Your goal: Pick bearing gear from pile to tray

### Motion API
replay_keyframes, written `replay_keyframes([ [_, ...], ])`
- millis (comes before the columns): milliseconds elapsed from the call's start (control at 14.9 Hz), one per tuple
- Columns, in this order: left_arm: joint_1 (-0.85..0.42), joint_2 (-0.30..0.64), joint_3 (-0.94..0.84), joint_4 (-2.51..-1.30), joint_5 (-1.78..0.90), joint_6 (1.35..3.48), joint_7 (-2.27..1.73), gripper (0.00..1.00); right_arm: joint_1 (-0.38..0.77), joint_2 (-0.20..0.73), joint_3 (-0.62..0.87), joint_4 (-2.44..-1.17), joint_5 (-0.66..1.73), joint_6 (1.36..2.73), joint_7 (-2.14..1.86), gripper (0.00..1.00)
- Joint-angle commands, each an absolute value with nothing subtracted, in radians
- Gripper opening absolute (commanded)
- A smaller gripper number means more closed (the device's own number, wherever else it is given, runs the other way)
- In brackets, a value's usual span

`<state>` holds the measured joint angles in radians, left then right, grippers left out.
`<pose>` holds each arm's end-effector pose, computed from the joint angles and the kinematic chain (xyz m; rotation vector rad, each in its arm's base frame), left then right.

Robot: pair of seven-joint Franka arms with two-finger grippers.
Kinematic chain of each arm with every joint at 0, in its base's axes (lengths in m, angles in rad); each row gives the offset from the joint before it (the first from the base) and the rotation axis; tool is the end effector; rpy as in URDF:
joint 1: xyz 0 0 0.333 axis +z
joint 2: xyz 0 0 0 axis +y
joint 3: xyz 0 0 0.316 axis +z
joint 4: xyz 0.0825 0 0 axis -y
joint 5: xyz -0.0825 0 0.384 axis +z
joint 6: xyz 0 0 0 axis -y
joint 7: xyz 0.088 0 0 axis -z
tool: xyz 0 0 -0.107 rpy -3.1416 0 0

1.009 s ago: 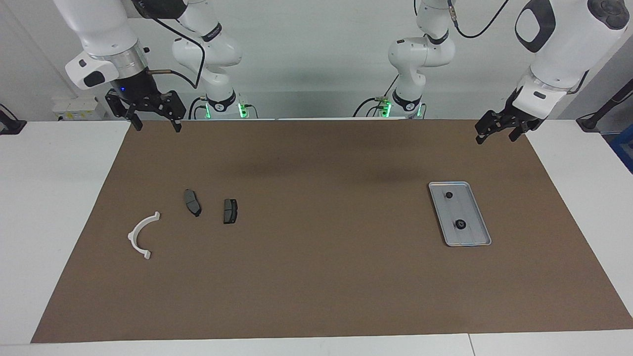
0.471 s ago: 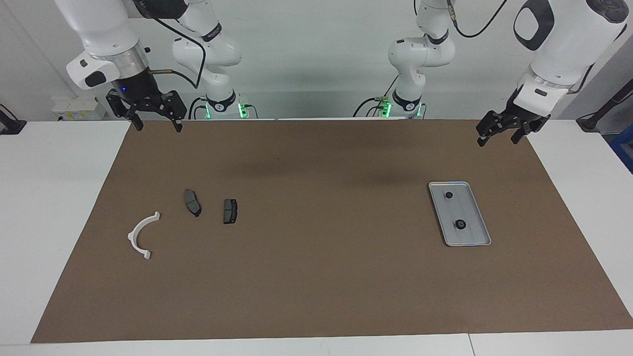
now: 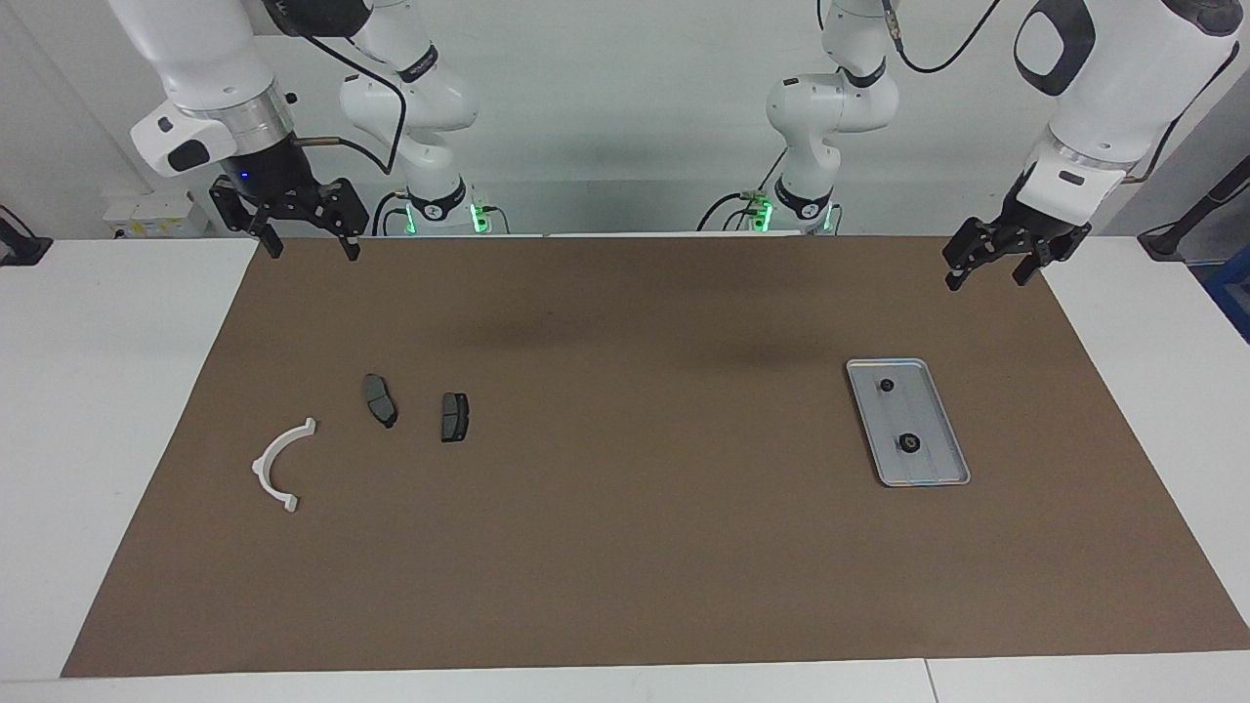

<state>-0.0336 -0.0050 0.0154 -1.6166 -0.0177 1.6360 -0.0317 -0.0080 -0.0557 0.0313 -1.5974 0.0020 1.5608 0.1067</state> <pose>0.5584 -0.0119 0.6114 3.1229 0.0225 0.0374 0.5361 0.0132 0.6414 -3.1372 0.1309 -0.0299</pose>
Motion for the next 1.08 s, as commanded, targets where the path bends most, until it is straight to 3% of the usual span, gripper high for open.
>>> replay_keyframes([
  [0, -0.051, -0.025, 0.029, -1.628, -0.008, 1.643, -0.02, 1.0, -0.028, -0.075, 0.043, -1.614, 0.025, 1.551, 0.087, 1.0],
  [1009, -0.052, -0.029, 0.023, -1.628, 0.012, 1.592, -0.011, 1.0, -0.026, -0.08, 0.043, -1.614, 0.025, 1.549, 0.091, 1.0],
])
